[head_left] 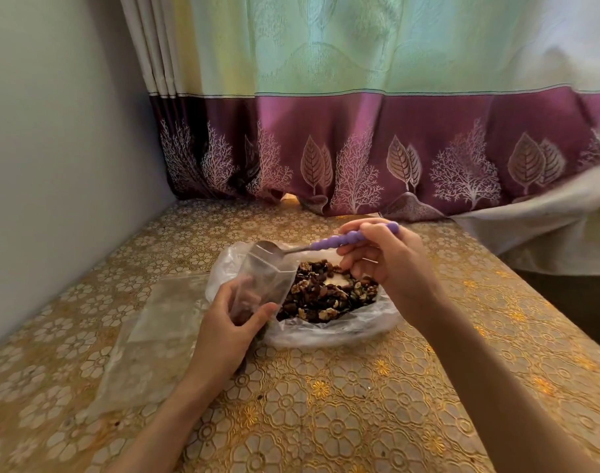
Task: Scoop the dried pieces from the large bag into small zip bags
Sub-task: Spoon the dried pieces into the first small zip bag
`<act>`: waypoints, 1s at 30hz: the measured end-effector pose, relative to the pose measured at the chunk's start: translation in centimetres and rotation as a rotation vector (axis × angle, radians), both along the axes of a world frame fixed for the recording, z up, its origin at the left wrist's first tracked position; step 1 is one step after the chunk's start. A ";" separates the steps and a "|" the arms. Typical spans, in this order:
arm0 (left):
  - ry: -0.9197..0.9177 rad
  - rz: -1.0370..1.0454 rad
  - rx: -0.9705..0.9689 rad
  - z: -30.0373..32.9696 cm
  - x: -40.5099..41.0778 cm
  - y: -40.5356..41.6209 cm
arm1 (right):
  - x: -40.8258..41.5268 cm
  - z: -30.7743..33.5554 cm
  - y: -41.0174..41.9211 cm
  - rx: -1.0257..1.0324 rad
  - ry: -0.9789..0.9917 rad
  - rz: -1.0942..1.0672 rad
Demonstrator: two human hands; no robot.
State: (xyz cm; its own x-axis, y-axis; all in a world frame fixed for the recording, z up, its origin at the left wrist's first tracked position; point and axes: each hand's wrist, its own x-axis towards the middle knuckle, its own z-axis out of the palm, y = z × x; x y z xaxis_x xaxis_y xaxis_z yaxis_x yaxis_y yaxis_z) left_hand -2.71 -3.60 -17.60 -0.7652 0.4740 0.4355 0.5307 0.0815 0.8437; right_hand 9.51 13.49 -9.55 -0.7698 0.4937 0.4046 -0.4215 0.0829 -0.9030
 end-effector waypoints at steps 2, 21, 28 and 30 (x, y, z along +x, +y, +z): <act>-0.001 0.001 0.000 -0.1 -0.1 0.0 | 0.1 -0.1 0.6 -0.052 0.035 -0.049; 0.030 0.002 -0.019 -0.3 -0.3 0.0 | 0.6 -3.1 5.5 0.279 -0.158 -0.615; 0.029 0.002 -0.024 -0.3 -0.3 0.0 | 0.6 -3.3 5.5 0.157 -0.201 -0.506; 0.028 0.001 -0.024 -0.3 -0.3 0.0 | 0.5 -3.6 5.4 0.107 -0.219 -0.462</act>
State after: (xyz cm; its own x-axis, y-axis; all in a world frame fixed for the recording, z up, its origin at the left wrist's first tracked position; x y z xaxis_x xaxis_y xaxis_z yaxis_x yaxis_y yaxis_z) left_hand -3.04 -3.59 -17.89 -0.7538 0.4835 0.4450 0.5536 0.1022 0.8265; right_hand 10.03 18.90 -13.11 -0.5537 0.7664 0.3256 -0.1217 0.3124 -0.9421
